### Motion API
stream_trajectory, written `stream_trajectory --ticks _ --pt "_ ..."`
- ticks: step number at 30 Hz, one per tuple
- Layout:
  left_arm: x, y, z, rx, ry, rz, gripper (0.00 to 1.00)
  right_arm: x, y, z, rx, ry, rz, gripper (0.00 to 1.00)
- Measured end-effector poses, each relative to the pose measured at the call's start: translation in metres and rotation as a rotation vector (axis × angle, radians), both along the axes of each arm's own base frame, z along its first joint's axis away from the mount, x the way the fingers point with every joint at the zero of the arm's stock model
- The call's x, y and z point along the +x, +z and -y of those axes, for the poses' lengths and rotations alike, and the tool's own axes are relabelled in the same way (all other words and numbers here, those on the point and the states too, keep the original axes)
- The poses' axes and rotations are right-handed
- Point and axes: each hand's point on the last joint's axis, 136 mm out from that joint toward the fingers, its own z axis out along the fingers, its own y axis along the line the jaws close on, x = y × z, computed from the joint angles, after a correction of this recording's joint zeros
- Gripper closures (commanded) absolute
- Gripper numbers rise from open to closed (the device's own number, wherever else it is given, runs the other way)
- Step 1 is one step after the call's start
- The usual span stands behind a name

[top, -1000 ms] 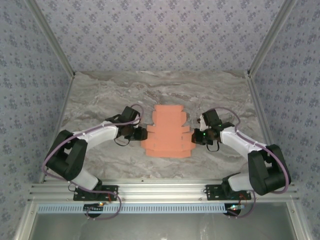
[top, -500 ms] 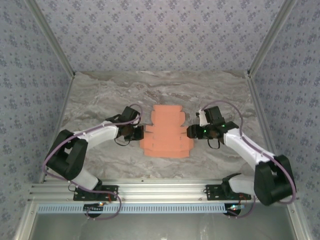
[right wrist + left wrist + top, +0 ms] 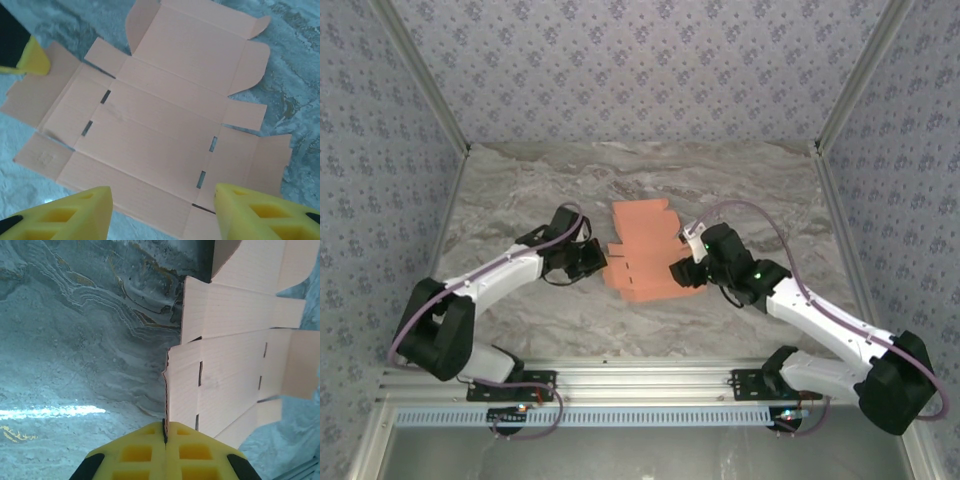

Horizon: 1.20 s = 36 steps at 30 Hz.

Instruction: Fold the paper box

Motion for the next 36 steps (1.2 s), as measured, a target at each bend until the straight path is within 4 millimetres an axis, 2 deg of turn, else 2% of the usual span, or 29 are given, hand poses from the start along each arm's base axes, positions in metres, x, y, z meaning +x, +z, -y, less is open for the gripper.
stream_trajectory --ticks 3,5,9,11,13,15,18,22,29,36 --pt "0.003 0.004 0.000 -0.023 0.014 -0.009 1.00 -0.004 0.003 -0.011 0.042 0.058 -0.010 0.43" --pt "0.005 0.008 0.000 -0.039 0.015 -0.021 1.00 -0.018 -0.002 -0.025 0.008 0.206 0.005 0.43" --pt "0.013 0.022 0.002 -0.055 -0.007 -0.016 1.00 -0.065 -0.037 -0.055 -0.222 0.604 0.092 0.44" --pt "0.014 0.031 0.004 -0.056 -0.038 -0.002 1.00 -0.070 -0.055 -0.057 -0.331 0.705 0.127 0.44" --pt "0.014 0.038 0.006 -0.055 -0.075 0.009 1.00 -0.063 -0.078 -0.050 -0.461 0.767 0.147 0.43" --pt "0.015 0.040 0.009 -0.055 -0.108 0.010 1.00 -0.056 -0.092 -0.043 -0.552 0.801 0.159 0.43" --pt "0.012 0.035 0.011 -0.057 -0.142 -0.015 1.00 -0.047 -0.102 -0.037 -0.625 0.838 0.180 0.44" --pt "0.007 0.026 0.010 -0.056 -0.165 -0.057 1.00 -0.034 -0.104 -0.041 -0.655 0.847 0.220 0.58" --pt "0.010 0.023 0.006 -0.049 -0.171 -0.054 1.00 -0.023 -0.102 -0.043 -0.647 0.823 0.248 0.69" --pt "0.008 0.003 0.006 -0.035 -0.188 -0.081 1.00 -0.016 -0.089 -0.045 -0.554 0.777 0.256 0.69"
